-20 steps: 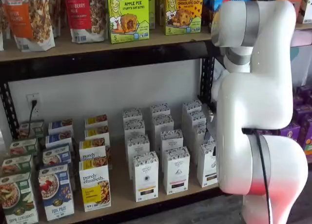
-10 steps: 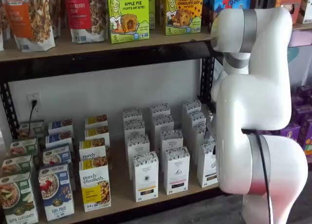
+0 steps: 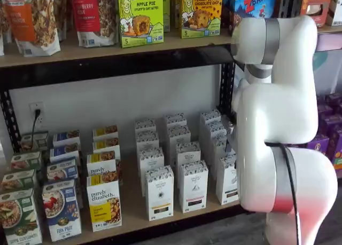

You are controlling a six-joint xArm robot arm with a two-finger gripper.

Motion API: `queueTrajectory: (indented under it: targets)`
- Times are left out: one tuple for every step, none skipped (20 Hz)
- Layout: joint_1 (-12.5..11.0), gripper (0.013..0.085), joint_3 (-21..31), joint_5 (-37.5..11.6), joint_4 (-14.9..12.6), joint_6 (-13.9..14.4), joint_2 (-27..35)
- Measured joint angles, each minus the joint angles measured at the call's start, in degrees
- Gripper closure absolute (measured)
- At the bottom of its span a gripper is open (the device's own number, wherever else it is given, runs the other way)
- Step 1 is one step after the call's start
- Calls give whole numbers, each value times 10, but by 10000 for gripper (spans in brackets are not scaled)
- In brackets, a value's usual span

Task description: Pick up the white box with a green strip in the middle, on the bottom shelf, the sixth box from the left

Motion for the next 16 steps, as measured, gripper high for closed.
queueTrajectory:
  targets:
    - [0,130,-7,1,-5,5,6]
    - [1,130,-13,1,-7,7,12]
    - [1,130,-18,1,-7,7,16]
    - [1,130,-23,2,-7,8,20]
    - [2,130,-29,2,-8,9,25]
    - [2,130,-36,2,-11,12,31]
    - [2,130,-42,2,-13,14,36]
    - [2,130,-49,4,-16,16,40]
    - [2,130,-54,5,-19,19,44]
    - [3,130,-59,5,-23,22,48]
    - [3,130,-64,7,-29,28,51]
    - [3,130,-69,9,-36,34,55]
    - [4,130,-74,12,-43,41,59]
    - [4,130,-78,14,-50,47,62]
    - [5,130,-81,14,-57,54,64]
    - [6,130,-83,13,-64,60,67]
